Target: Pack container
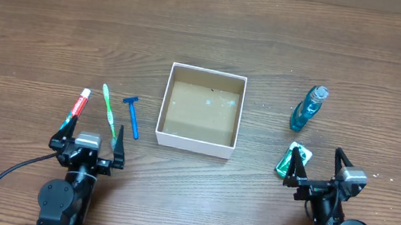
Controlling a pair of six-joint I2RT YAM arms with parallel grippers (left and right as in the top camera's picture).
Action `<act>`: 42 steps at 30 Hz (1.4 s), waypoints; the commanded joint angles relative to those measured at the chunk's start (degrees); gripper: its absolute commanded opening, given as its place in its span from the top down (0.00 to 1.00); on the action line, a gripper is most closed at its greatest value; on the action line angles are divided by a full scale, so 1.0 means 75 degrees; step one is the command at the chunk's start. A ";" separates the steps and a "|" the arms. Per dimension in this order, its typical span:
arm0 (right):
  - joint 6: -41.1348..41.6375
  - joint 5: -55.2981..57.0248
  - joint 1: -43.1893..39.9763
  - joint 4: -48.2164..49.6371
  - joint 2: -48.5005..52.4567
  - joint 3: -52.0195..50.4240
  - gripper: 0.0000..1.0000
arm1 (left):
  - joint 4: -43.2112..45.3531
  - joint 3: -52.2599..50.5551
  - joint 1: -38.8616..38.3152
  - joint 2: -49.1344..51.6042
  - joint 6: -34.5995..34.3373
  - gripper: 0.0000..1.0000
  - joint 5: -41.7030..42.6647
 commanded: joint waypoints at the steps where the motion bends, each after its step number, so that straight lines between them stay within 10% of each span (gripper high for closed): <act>1: -0.0029 -0.0009 -0.0006 0.0064 -0.0023 -0.0076 0.00 | -0.0012 -0.0026 -0.0038 -0.0067 0.0146 0.00 -0.0105; 15: 0.0006 -0.0041 -0.0006 0.0437 -0.0023 -0.0076 0.00 | 0.0070 -0.0026 -0.0026 -0.0067 0.0195 0.00 -0.0332; 25: 0.0437 0.0402 -0.0006 -0.0580 0.1183 0.1180 0.00 | -0.0959 0.0863 -0.0026 -0.0064 -0.2515 0.00 -0.0192; 42: 0.0373 0.0303 -0.0367 -0.6417 1.0698 1.0940 0.00 | -0.6356 0.8040 -0.0026 0.6863 -0.2486 0.00 -0.0187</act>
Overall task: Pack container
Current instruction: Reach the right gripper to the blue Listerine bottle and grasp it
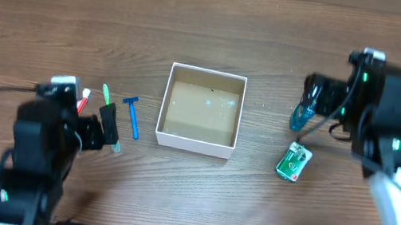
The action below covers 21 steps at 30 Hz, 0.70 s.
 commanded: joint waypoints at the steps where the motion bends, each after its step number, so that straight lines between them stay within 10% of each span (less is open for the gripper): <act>1: 0.0000 -0.0376 -0.0286 -0.1279 0.1107 0.1746 0.00 | -0.1078 0.1661 -0.0026 0.1469 -0.0041 0.00 -0.0017; 21: 0.1011 -0.0070 -0.0294 -0.1967 0.3687 0.2011 0.00 | -0.1813 0.2323 -0.0026 0.2914 -0.0047 0.00 0.0554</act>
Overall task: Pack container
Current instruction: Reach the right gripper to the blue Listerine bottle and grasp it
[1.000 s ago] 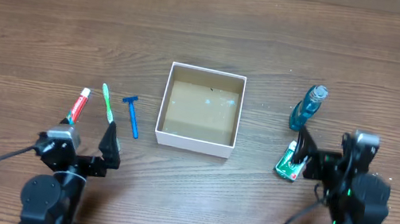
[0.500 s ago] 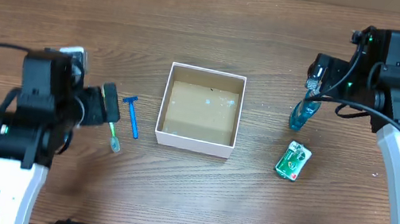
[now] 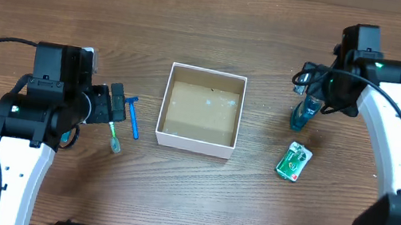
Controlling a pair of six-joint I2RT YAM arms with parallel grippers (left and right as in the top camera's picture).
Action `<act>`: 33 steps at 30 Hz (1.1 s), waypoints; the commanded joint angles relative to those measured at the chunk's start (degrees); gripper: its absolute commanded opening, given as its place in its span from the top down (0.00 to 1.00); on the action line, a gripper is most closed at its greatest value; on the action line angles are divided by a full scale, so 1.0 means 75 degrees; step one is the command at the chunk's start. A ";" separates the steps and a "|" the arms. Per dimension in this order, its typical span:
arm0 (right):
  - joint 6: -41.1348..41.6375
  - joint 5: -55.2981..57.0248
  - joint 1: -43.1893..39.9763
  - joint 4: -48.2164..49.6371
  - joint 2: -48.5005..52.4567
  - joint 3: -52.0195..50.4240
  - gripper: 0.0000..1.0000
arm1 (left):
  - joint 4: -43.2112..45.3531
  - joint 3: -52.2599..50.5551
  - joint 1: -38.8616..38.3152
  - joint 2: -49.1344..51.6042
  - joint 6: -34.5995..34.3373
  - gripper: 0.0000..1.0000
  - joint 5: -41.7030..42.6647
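A white box (image 3: 164, 100) with a bare cardboard floor stands open at the table's middle. Left of it lie a blue razor (image 3: 133, 119) and a green toothbrush (image 3: 114, 141), whose upper part is hidden under my left gripper (image 3: 102, 107). That gripper hangs open over the toothbrush. The toothpaste tube is hidden beneath the left arm. Right of the box, a blue bottle (image 3: 302, 116) lies with its top hidden under my right gripper (image 3: 311, 88), which is open above it. A green packet (image 3: 294, 161) lies below the bottle.
The left arm's black cable loops over the table's left side. The right arm's white link stretches along the right edge. Bare wood surrounds the box on its far and near sides.
My left gripper has moved up and a little right, now over the toothbrush's handle beside the razor. The right wrist shifted slightly up over the bottle's top. No object has moved.
Both arms were folded at the table's near edge, grippers open, with toothpaste, toothbrush, razor, bottle and packet lying untouched. Then the left arm had reached out over the toothpaste and toothbrush and the right over the bottle. Now both hang closer above those items.
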 commanded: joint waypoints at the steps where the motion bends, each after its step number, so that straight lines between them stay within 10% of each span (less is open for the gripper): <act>1: 0.0198 0.0052 -0.0023 -0.0044 0.0184 0.0181 0.00 | 0.0003 0.0187 -0.0026 -0.0012 -0.0047 0.00 0.0114; 14: 0.0195 0.0026 -0.0023 0.0093 0.0184 -0.0187 0.11 | 0.0009 0.0187 -0.0026 -0.0012 -0.0047 0.00 0.0111; 20: 0.0172 0.0026 -0.0023 0.0117 0.0184 -0.0187 0.36 | 0.0006 0.0187 -0.0026 -0.0012 -0.0047 0.00 0.0114; 33: 0.0169 0.0032 -0.0023 0.0017 0.0184 -0.0187 0.55 | 0.0003 0.0187 -0.0026 -0.0012 -0.0047 0.00 0.0114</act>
